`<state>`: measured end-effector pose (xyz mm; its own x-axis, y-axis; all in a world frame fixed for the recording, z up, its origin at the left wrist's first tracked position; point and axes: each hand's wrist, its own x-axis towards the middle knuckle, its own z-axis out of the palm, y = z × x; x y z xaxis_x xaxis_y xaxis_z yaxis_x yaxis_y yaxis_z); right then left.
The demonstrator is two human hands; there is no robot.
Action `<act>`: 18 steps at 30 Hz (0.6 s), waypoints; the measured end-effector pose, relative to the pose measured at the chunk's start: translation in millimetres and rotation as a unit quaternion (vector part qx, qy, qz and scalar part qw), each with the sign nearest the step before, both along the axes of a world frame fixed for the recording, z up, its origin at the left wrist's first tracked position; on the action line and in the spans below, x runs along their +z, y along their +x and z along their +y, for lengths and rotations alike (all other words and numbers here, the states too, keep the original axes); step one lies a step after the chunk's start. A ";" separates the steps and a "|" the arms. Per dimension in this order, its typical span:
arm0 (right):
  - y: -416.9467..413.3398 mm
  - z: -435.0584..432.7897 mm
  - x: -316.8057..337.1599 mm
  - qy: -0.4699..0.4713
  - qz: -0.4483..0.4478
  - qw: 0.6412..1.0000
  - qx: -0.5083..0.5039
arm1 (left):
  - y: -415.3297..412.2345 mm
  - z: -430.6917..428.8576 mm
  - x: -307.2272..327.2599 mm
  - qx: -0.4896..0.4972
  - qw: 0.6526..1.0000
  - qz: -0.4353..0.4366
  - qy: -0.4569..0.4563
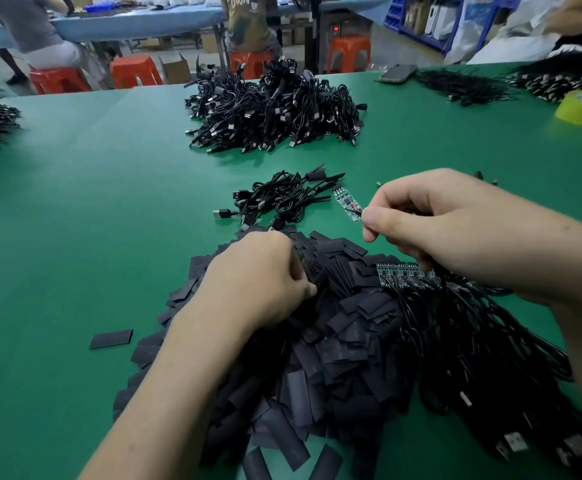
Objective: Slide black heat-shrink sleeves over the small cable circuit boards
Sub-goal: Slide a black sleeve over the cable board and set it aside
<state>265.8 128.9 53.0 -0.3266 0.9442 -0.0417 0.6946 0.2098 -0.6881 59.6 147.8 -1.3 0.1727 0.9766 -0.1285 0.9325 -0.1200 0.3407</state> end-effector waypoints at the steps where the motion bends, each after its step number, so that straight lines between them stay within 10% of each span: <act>1: -0.1 0.2 -0.8 0.002 0.001 1.000 0.000 | -3.5 1.0 1.8 0.003 1.000 -0.005 0.003; 7: -1.0 3.0 -6.0 0.023 0.018 0.999 -0.019 | -21.3 -1.5 26.9 -0.028 0.989 -0.145 -0.001; 11: -2.3 1.7 -8.7 0.033 0.051 0.998 -0.012 | -23.0 -12.3 42.5 -0.090 0.894 -0.418 -0.131; 18: -4.6 -0.3 -4.9 0.042 0.121 0.992 0.006 | -20.0 -15.1 43.3 -0.128 0.826 -0.511 -0.201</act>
<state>261.2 128.6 48.2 -0.3284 0.9371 0.1183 0.5089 0.2810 -0.8137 39.6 132.6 42.0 0.5865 0.8046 -0.0930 0.0945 0.0461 0.9945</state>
